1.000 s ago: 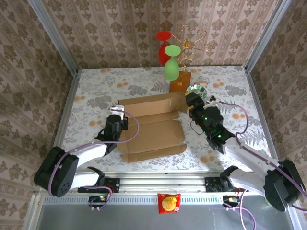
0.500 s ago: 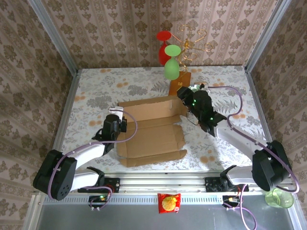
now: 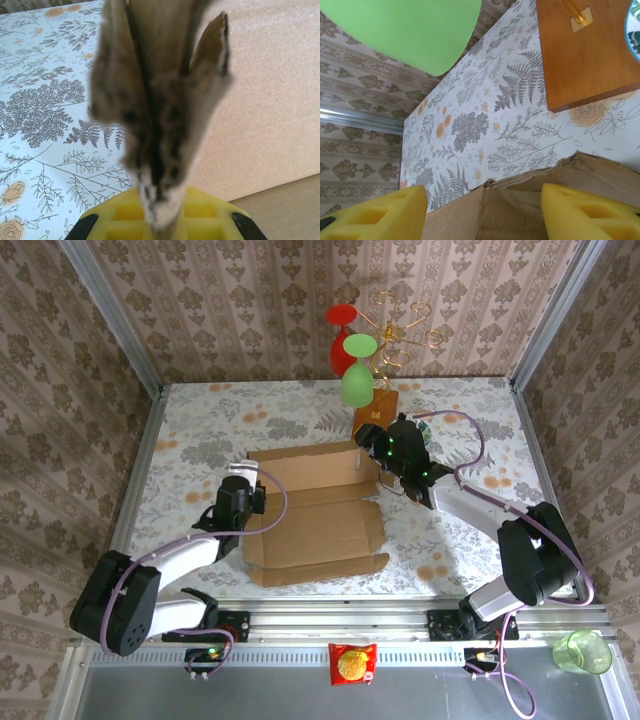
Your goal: Fold the paper box
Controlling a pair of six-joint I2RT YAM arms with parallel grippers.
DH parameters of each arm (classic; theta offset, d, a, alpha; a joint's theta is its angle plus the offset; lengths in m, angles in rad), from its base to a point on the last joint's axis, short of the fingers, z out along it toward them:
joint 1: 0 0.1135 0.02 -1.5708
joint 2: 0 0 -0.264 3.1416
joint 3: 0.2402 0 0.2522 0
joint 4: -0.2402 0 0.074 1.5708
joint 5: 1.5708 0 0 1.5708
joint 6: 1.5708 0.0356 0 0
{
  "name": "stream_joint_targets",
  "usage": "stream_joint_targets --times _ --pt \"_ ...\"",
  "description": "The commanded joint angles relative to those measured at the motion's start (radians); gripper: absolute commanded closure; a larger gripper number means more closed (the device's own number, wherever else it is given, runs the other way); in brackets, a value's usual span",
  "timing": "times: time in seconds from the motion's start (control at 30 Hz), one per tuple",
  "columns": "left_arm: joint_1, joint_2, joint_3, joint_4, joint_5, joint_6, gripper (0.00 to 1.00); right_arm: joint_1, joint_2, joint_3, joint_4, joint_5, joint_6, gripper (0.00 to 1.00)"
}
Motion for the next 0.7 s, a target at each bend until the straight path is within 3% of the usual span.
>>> stream_joint_targets --times 0.0,0.23,0.67 --pt "-0.009 0.016 0.030 -0.020 -0.004 0.013 1.00 0.009 -0.009 0.008 0.010 -0.036 0.024 0.38" --pt "-0.016 0.047 0.037 -0.001 -0.012 0.013 1.00 0.031 -0.029 -0.021 0.015 -0.032 0.076 0.45" --pt "-0.036 0.087 0.043 0.050 -0.049 -0.004 1.00 0.037 -0.052 -0.085 0.096 -0.001 0.214 0.90"
